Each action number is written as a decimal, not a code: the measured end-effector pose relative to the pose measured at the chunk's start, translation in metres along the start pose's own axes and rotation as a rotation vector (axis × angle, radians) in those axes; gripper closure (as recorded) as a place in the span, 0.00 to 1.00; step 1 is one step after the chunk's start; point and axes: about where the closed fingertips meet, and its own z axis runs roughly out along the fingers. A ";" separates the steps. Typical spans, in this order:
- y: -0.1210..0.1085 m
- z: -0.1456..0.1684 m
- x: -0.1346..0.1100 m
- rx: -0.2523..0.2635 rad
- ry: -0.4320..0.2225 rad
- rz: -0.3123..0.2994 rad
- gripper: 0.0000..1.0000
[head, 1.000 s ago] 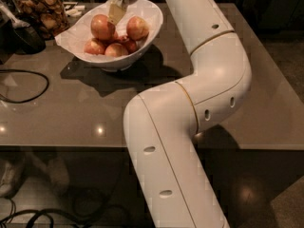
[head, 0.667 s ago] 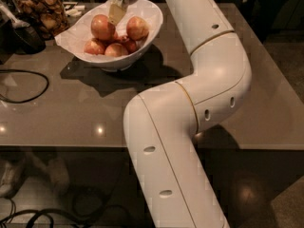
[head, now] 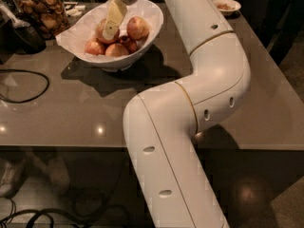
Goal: Pick apple from white bowl
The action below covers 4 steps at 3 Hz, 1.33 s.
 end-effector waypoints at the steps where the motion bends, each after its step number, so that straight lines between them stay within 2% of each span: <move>1: -0.003 0.005 -0.003 0.004 -0.014 0.001 0.00; 3: 0.001 0.009 -0.011 -0.009 -0.029 -0.011 0.33; 4: 0.004 0.012 -0.013 -0.021 -0.032 -0.019 0.33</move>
Offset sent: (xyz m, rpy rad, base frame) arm -0.0047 0.0124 0.0048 0.0260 0.0074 0.0329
